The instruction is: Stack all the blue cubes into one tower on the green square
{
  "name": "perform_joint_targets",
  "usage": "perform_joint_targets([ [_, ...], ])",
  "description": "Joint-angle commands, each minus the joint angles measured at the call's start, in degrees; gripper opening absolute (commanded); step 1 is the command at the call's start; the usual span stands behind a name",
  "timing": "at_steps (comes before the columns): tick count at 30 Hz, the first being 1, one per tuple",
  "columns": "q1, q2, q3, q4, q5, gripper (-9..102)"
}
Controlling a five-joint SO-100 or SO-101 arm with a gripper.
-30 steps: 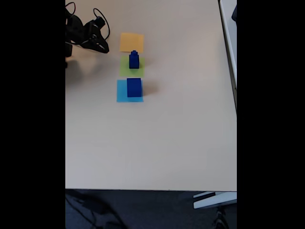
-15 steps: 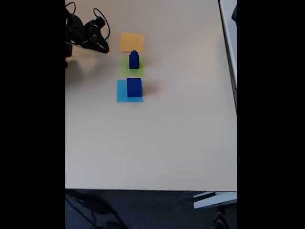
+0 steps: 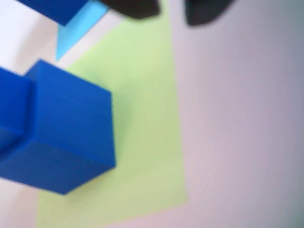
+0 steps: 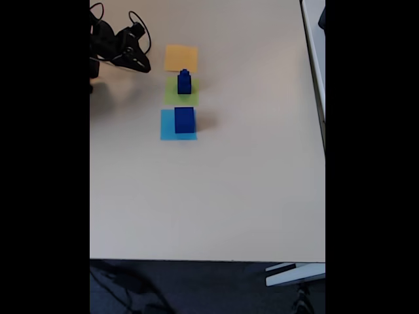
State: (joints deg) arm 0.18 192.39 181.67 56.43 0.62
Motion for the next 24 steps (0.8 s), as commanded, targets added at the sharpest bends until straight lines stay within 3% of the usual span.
perform_joint_targets([
  [1, 0.4, 1.4, 0.5, -4.0, 1.0, 0],
  [12, 3.0, 1.4, -1.7, -12.7, 2.5, 0],
  [24, 3.5, 1.4, -2.2, -22.0, 10.5, 0],
])
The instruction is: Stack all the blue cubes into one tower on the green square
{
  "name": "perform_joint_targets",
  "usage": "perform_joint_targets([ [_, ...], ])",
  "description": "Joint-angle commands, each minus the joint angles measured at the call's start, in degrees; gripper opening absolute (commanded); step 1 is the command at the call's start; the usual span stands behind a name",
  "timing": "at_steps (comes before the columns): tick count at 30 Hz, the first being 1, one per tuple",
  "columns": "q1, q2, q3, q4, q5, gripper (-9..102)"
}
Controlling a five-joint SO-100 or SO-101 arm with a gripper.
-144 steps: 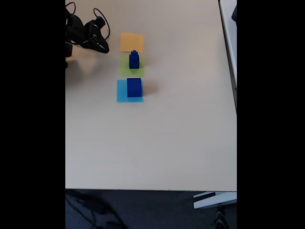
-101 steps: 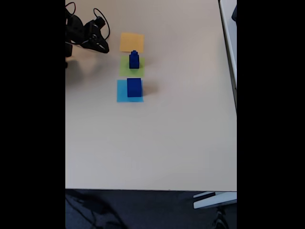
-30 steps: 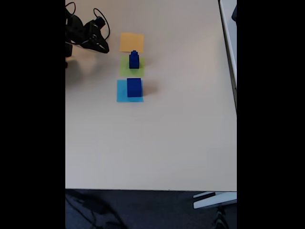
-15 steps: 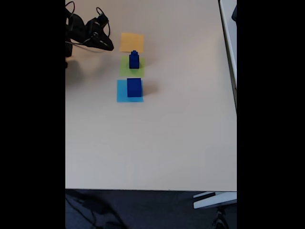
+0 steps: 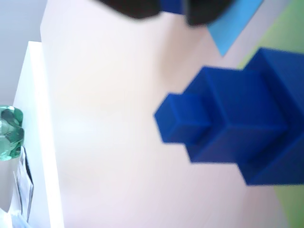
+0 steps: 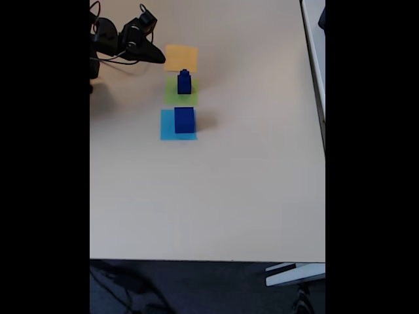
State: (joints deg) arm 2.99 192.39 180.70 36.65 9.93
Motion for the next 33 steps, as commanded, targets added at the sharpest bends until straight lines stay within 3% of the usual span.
perform_joint_targets([
  [1, 0.7, 1.4, -1.5, -2.5, 1.2, 0],
  [9, 3.7, 1.4, -5.1, -3.0, 2.6, 0],
  [23, 6.2, 1.4, -6.5, -4.7, 26.7, 0],
  [33, 5.7, 1.4, -7.7, -11.2, 33.4, 0],
])
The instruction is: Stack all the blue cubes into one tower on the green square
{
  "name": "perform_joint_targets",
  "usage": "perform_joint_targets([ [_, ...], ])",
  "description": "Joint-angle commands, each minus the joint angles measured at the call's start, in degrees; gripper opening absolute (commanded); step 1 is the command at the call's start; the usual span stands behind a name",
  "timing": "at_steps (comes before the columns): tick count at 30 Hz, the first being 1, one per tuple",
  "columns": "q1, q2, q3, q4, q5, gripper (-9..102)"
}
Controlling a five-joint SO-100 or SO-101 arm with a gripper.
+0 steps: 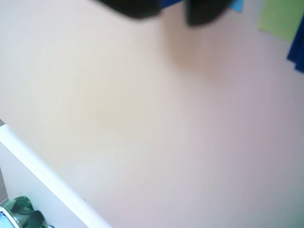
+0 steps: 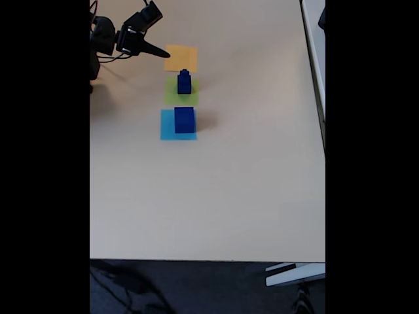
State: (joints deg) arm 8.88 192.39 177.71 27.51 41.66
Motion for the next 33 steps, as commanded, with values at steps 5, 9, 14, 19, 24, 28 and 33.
perform_joint_targets([
  [5, 0.4, -4.5, -10.1, -2.5, 3.7, 1],
  [9, 1.7, -17.0, -20.0, -2.0, 5.2, 0],
  [14, 2.7, -29.8, -27.7, -2.1, 9.9, 1],
  [19, 3.2, -42.2, -35.9, -1.0, 15.1, 1],
  [24, 2.5, -50.1, -43.1, 4.0, 21.8, 3],
  [28, 1.8, -55.7, -51.7, 12.7, 26.9, 4],
  [33, 0.3, -64.5, -66.0, 26.2, 33.7, 4],
])
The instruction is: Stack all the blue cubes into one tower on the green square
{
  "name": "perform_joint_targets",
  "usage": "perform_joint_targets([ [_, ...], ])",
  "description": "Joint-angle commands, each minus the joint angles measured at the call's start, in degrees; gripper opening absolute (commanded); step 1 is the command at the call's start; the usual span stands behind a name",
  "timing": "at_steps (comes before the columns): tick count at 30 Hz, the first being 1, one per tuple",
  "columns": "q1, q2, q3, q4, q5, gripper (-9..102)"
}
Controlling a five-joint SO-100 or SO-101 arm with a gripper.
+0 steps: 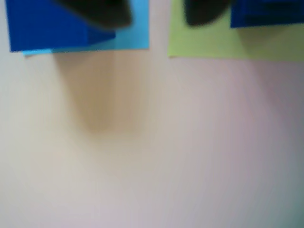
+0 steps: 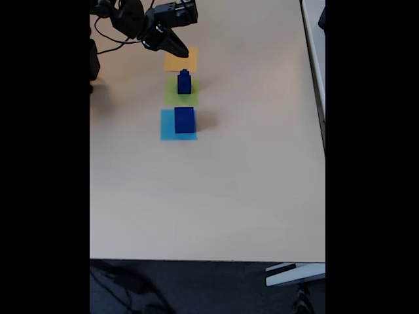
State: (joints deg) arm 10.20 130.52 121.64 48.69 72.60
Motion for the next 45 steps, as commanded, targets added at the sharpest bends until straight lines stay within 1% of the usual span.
perform_joint_targets([
  [1, -1.5, -3.3, -11.3, 5.6, 3.5, 4],
  [5, -3.7, -5.3, -15.2, 11.7, 11.3, 3],
  [9, -5.6, -9.5, -19.7, 15.3, 15.0, 2],
  [17, -6.9, -14.2, -24.3, 18.5, 16.0, 0],
  [21, -8.5, -15.9, -25.0, 20.0, 17.8, 3],
  [27, -9.1, -19.4, -27.4, 21.6, 17.5, 6],
  [37, -10.2, -22.3, -30.8, 25.0, 17.5, 6],
  [39, -10.2, -22.8, -30.9, 25.9, 19.3, 9],
  [42, -10.4, -23.6, -30.6, 26.0, 20.2, 19],
  [45, -10.9, -24.2, -30.4, 26.0, 20.7, 24],
])
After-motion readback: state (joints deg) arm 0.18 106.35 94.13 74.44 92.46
